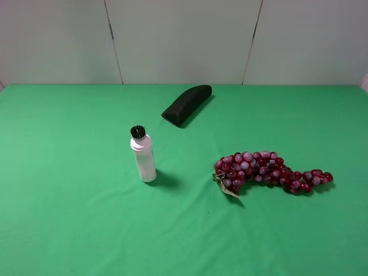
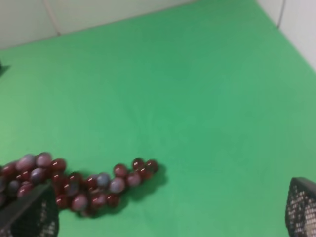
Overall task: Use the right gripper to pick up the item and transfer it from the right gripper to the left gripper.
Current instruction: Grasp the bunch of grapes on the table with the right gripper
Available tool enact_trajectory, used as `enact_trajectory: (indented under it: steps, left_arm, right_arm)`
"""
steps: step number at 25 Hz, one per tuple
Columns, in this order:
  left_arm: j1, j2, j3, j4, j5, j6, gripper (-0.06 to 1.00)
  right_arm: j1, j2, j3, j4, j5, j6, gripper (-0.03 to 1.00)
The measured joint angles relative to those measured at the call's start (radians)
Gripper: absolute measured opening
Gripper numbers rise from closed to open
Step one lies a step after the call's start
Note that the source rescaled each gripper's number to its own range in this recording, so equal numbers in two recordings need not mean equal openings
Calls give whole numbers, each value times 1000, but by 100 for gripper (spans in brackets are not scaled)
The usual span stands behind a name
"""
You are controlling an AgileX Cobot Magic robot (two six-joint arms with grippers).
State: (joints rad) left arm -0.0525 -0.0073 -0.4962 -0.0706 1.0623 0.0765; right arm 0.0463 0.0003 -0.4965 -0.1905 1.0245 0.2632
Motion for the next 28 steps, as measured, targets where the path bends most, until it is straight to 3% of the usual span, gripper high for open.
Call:
enact_trajectory:
  steps: [6, 8, 12, 22, 25, 28]
  left_arm:
    - [0, 0, 0, 0, 0, 0, 84]
    - [0, 0, 0, 0, 0, 0, 84]
    - [0, 0, 0, 0, 0, 0, 84]
    - [0, 0, 0, 0, 0, 0, 84]
    - [0, 0, 0, 0, 0, 0, 84]
    - [0, 0, 0, 0, 0, 0, 84]
  right_arm:
    - [0, 213, -69, -47, -33, -3, 100]
    - [0, 321, -94, -52, -51, -64, 100]
    - [0, 565, -142, -13, -105, -369, 100]
    - [40, 1085, -167, 302, -262, -1056, 100]
    - [67, 1211, -192, 388, -289, -1209, 100]
    - [90, 1316, -224, 412, -305, -1289, 100]
